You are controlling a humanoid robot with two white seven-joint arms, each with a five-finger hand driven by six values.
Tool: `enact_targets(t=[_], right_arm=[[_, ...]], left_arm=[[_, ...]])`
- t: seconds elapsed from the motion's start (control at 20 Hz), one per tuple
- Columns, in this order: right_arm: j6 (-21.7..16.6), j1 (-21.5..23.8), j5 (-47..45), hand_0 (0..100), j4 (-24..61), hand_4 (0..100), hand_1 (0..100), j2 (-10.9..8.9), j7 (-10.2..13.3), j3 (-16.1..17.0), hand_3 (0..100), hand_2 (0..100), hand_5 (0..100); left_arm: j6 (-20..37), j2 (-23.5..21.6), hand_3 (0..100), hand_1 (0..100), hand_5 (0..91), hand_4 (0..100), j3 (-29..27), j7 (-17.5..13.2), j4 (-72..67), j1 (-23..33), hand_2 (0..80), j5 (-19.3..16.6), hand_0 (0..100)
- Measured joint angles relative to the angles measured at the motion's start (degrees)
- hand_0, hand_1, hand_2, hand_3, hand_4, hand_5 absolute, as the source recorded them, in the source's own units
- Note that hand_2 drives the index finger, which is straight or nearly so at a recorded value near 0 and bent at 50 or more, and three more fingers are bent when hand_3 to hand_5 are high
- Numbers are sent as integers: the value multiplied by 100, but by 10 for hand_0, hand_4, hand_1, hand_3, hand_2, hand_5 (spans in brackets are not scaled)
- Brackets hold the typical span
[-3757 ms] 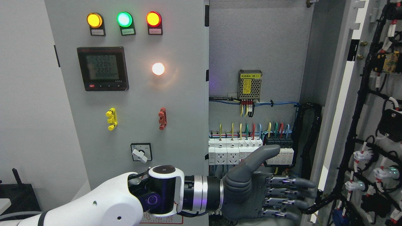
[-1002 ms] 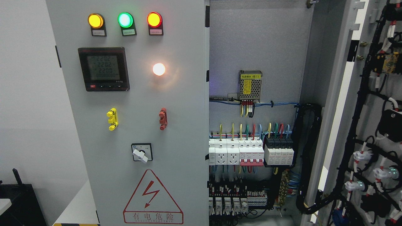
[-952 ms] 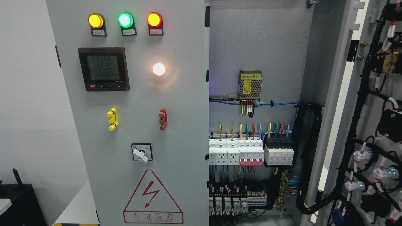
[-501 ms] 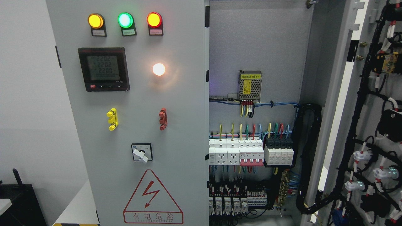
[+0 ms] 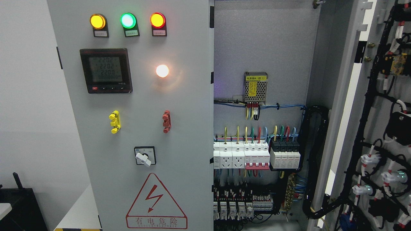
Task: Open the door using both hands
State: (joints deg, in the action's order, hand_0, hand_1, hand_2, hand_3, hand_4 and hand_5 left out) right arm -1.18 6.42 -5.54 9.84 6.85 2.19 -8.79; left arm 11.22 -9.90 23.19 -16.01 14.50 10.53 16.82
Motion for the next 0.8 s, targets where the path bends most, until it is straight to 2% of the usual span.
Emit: enact_targets(t=[0.4,0.55,0.8], right_arm=[[0,146,-16,106,290,0,0,-59,0,10,0,0,0],[-5,459,-22,106,787,0,0,-189,2,10,0,0,0],[-8,1219,-25,107,2080,0,0,-434,4,-18,0,0,0]], left_arm=[[19,546,0,0,0,31,-603,264,-734,-123,0,-798,0],[-173,711,0,0,0,31,-774,290,-904,-214,0,-993,0],[-527,946,0,0,0,31,-979,301,-1055,-340,0,-1172,0]])
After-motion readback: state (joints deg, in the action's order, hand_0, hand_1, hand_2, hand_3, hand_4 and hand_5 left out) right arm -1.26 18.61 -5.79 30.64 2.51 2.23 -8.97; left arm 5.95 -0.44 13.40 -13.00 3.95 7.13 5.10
